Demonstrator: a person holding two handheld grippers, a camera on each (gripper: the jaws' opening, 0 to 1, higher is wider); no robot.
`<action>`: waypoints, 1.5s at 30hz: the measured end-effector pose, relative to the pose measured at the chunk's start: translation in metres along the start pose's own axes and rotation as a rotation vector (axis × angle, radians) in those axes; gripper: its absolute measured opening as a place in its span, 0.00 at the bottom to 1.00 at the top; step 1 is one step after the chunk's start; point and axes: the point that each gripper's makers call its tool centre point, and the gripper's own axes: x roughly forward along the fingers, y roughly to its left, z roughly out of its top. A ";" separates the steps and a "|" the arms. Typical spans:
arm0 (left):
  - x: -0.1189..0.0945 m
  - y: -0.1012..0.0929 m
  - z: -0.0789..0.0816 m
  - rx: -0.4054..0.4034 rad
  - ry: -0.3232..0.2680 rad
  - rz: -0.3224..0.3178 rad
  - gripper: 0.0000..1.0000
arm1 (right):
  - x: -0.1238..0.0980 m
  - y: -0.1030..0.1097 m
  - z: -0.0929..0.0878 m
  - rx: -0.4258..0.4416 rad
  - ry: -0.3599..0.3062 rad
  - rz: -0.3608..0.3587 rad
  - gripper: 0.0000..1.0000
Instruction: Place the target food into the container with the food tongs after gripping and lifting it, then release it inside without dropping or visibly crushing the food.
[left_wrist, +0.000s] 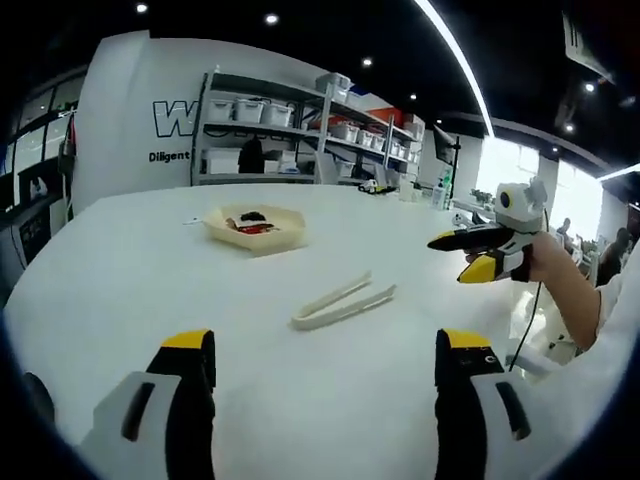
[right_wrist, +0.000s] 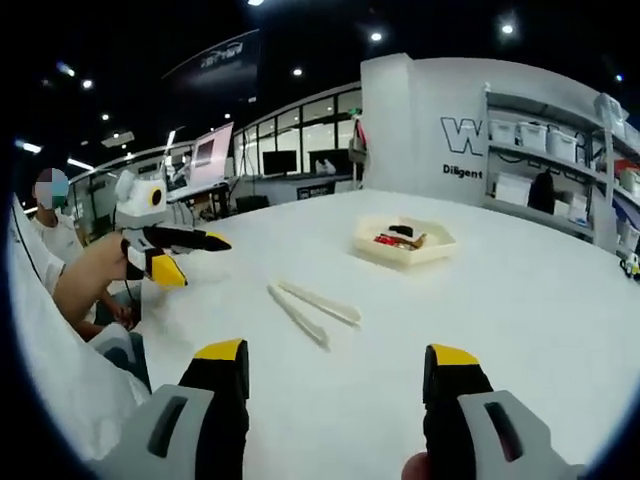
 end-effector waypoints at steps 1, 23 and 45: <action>0.000 -0.001 0.001 0.001 0.002 0.000 0.89 | 0.000 0.001 0.000 0.000 0.002 0.000 0.69; -0.012 -0.015 0.020 0.002 0.027 0.006 0.97 | -0.005 0.012 0.016 0.031 0.065 -0.021 0.75; -0.017 -0.024 0.019 0.008 0.050 0.013 0.98 | -0.013 0.015 0.021 0.045 0.061 -0.026 0.81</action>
